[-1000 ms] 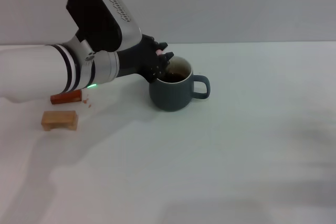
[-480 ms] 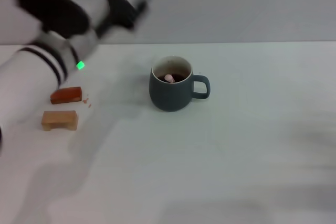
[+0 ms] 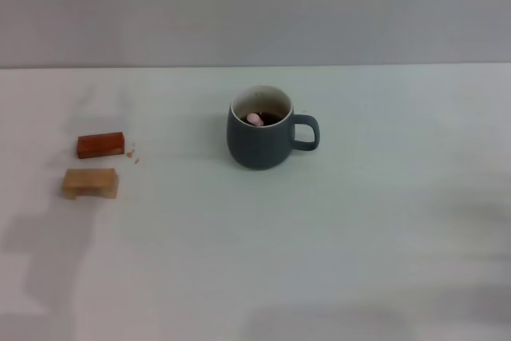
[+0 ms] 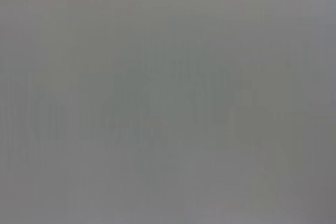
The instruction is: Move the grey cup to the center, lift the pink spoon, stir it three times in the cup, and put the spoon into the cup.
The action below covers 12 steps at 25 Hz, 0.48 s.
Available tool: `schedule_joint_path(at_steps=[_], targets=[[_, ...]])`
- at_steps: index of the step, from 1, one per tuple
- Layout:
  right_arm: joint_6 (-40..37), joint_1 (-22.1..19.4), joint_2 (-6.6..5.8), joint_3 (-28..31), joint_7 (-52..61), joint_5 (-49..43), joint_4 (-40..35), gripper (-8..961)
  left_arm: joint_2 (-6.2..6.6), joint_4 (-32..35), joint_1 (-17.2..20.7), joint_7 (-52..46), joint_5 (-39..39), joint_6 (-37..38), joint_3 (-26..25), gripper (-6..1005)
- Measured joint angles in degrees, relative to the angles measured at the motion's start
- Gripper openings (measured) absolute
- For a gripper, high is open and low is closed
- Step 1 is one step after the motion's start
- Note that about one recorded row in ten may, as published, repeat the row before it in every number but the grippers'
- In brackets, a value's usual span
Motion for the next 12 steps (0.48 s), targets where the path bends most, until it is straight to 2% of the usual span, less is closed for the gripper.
schedule_joint_path(at_steps=[1,2,4,7,8,10,12], targets=[[-0.33,-0.01,0.0,0.05,0.0,0.0,-0.1,0,0.0,0.0,0.0,0.0,0.0,0.0,0.0,560],[-0.33,-0.01,0.0,0.05,0.0,0.0,-0.1,0,0.0,4.69,-0.93,-1.33,1.66,0.24,-1.82,562],[-2.56,-0.44,0.04,0.46,0.0,0.15,-0.7,0,-0.13,20.02,-4.57,-2.48,3.9,1.43,-6.53,566],[-3.08,-0.63,0.02,0.59,0.0,0.19,-0.74,0,-0.13,22.92,-5.35,-3.01,3.96,1.41,-7.4,573],[-4.14,-1.06,-0.01,1.2,0.0,0.28,-0.84,0,-0.13,29.29,-7.29,-5.64,4.08,0.96,-9.86,575],[-5.53,-1.5,0.01,2.06,0.0,0.34,-1.29,0,-0.12,34.39,-8.86,-9.9,4.26,0.35,-12.93,580],[-5.98,-1.68,0.04,2.16,0.0,0.35,-1.43,-1,-0.12,35.05,-9.01,-10.68,4.51,0.14,-13.2,584]])
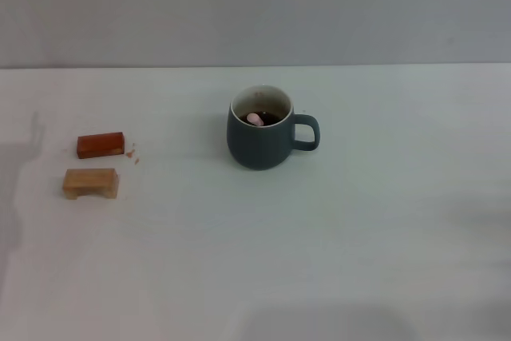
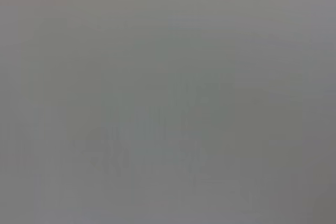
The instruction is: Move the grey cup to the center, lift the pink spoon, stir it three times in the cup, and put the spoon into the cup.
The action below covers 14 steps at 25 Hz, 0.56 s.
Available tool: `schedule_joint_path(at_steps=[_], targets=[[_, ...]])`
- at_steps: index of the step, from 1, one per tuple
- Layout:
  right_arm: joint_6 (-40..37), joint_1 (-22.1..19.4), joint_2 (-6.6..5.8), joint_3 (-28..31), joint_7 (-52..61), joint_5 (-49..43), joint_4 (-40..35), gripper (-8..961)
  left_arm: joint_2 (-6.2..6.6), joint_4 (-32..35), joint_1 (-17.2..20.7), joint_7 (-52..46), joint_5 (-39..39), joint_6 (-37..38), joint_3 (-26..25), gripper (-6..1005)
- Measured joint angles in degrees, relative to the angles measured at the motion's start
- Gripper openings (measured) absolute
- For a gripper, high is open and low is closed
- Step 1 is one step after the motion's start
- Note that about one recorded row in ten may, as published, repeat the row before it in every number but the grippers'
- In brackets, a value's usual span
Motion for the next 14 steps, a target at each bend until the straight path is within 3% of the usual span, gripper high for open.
schedule_joint_path(at_steps=[9,14], targets=[[-0.32,-0.39,0.04,-0.04,0.0,0.04,-0.15,-1,-0.3,0.72,-0.07,0.12,0.5,-1.39,0.25,770],[-0.33,-0.51,0.06,-0.08,0.0,0.05,-0.56,-1,-0.48,1.36,-0.1,0.11,0.64,-1.88,0.21,826]])
